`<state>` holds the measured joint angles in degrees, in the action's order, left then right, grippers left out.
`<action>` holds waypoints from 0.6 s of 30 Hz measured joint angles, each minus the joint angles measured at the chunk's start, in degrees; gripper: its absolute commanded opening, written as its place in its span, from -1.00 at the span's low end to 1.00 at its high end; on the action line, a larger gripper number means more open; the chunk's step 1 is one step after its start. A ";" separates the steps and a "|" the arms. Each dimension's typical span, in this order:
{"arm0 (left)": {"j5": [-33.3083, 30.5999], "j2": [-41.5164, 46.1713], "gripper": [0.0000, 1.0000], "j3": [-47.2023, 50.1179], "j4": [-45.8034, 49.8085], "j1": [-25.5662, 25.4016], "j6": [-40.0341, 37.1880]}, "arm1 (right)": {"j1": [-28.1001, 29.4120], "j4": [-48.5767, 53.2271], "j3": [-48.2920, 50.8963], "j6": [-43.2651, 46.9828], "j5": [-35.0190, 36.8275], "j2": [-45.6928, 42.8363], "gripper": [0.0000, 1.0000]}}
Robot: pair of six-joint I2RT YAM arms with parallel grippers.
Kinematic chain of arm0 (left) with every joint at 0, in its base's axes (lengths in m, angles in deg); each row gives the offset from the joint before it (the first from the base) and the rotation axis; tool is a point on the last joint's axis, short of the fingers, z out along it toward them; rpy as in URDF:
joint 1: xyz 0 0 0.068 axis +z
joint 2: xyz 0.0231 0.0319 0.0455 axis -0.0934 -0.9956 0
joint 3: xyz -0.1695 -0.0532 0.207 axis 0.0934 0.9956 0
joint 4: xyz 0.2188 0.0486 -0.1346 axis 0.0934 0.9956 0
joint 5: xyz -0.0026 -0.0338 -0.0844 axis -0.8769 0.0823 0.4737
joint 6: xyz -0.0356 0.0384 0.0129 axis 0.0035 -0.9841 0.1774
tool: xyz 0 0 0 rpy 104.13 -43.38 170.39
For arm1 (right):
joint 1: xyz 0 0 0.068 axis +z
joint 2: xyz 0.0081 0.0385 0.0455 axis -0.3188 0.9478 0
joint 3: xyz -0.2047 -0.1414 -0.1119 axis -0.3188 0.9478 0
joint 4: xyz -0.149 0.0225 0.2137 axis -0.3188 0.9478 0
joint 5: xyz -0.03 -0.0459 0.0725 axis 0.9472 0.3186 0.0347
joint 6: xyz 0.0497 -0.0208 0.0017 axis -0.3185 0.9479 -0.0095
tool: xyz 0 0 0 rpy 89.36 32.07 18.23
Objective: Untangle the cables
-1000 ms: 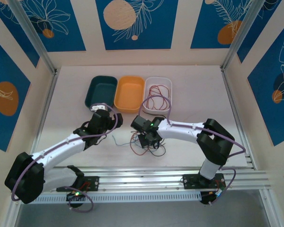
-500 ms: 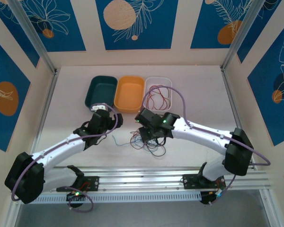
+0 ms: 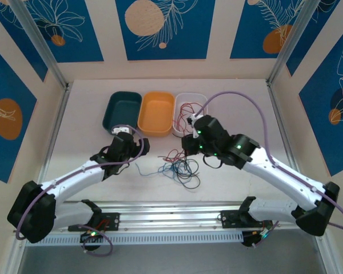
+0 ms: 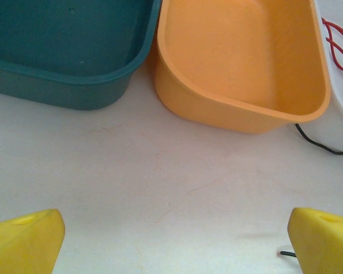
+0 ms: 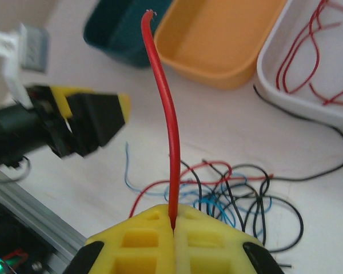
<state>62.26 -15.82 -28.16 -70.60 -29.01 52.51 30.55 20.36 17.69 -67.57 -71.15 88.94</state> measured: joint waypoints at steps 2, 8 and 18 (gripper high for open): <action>0.04 -0.22 1.00 0.00 -0.20 -0.02 0.00 | -1.53 -1.81 0.37 0.02 -0.79 -2.19 -1.00; 0.68 -0.92 1.00 -0.02 -0.79 -0.02 -0.02 | -3.04 -5.01 0.37 0.68 -2.23 -4.17 -1.00; 2.47 -3.06 1.00 -0.13 -0.83 0.00 0.00 | -3.43 -6.49 -5.75 4.13 -5.33 -2.51 -1.00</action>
<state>64.73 -18.88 -28.29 -71.43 -29.01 52.51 27.12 13.87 11.94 -63.44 -76.48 86.43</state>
